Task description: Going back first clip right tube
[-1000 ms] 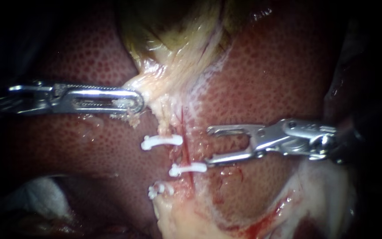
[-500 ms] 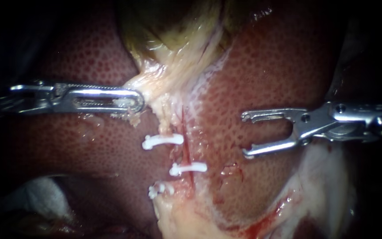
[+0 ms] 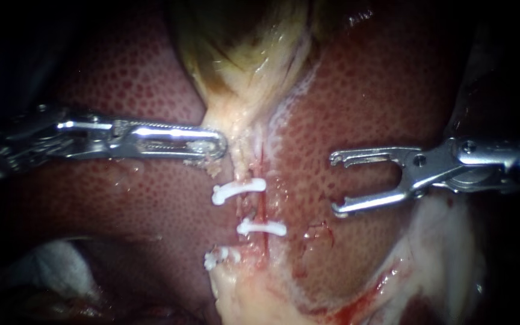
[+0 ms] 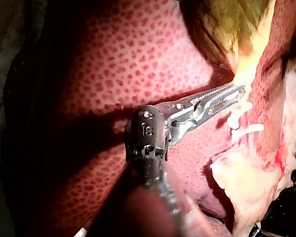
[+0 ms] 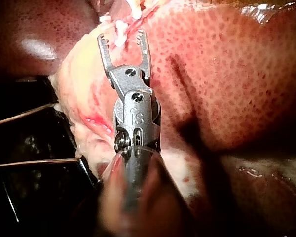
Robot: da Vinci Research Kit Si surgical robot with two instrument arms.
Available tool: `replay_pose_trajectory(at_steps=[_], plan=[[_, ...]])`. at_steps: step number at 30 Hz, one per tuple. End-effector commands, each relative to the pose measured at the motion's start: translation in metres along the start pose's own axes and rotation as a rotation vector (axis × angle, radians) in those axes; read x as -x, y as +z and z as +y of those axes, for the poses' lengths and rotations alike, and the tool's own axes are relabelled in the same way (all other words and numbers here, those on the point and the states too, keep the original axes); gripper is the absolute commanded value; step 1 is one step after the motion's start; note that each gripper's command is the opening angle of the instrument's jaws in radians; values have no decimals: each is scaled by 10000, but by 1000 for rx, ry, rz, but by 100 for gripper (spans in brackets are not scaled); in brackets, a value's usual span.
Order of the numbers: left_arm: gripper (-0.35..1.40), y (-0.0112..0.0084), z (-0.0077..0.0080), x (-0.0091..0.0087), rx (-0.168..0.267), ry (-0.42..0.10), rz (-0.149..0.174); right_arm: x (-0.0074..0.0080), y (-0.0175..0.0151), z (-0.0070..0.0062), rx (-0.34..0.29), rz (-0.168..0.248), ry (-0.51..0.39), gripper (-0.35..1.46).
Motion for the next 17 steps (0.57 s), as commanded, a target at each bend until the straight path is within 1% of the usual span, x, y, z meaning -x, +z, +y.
replay_pose_trajectory(at_steps=[1, 5, 17], plan=[[-35, 6, -5, 4, 0, -3, -5, 0, 0, 0, 1, 0, 1, 49], [-35, 15, -12, 9, -4, -4, -14, -1, 1, -1, 1, 0, 1, 49], [-35, 16, -8, 9, -2, -4, -15, -3, 3, -1, 2, -3, 2, 49]])
